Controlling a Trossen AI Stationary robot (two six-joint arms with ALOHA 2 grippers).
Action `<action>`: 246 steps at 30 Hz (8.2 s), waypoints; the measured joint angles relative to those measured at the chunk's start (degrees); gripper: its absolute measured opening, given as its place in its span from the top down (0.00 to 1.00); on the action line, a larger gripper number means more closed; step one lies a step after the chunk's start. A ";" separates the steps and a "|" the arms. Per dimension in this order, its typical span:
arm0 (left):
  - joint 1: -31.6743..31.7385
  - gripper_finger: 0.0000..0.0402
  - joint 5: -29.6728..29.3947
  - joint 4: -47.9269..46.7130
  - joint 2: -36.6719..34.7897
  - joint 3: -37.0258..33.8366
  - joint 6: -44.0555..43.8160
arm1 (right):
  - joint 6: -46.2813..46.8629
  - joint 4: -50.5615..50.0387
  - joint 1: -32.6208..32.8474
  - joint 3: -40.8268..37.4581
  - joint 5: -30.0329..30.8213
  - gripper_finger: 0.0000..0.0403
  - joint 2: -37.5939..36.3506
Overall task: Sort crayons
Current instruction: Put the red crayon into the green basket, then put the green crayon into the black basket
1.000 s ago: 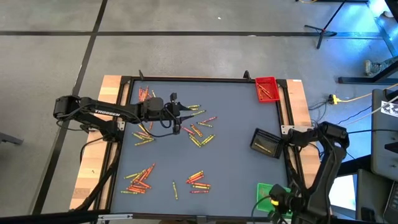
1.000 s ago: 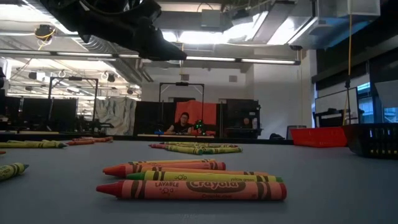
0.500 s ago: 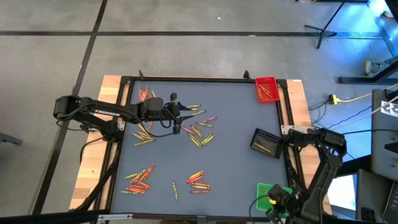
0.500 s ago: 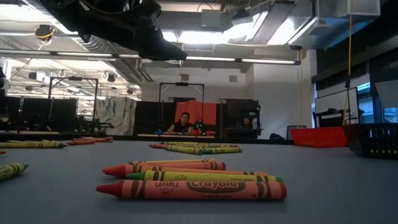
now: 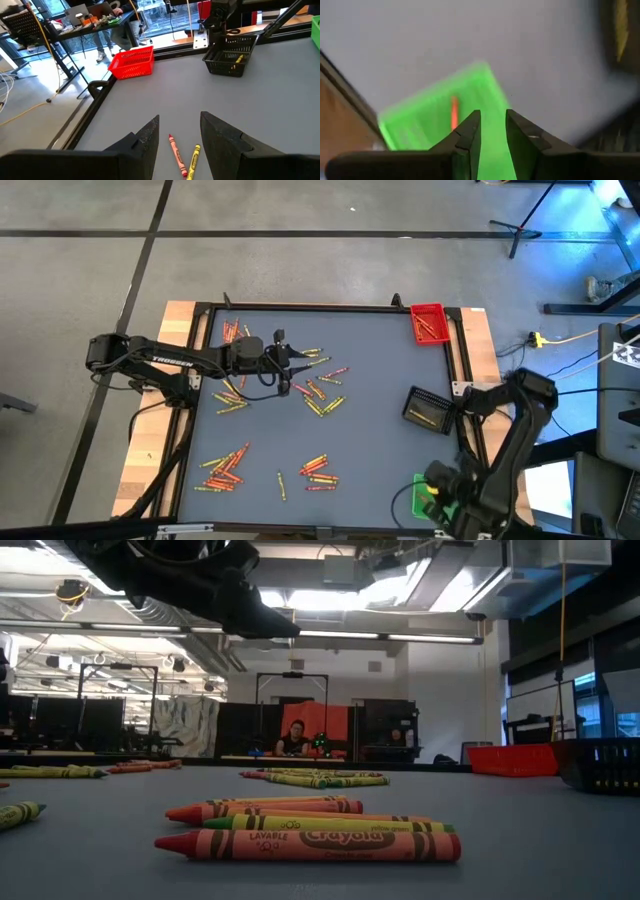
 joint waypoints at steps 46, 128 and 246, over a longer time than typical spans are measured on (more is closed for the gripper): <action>0.26 0.68 4.09 -6.88 -0.01 -2.12 2.21 | -116.20 61.99 -80.71 -21.38 -21.24 0.55 3.50; 0.26 0.68 4.02 -2.63 0.00 -2.12 3.08 | -34.36 17.94 -24.09 -18.84 -16.04 0.94 -21.91; -0.55 0.68 8.34 6.84 -0.01 -8.79 -1.44 | -103.50 66.78 -72.58 -17.00 -13.99 0.97 13.04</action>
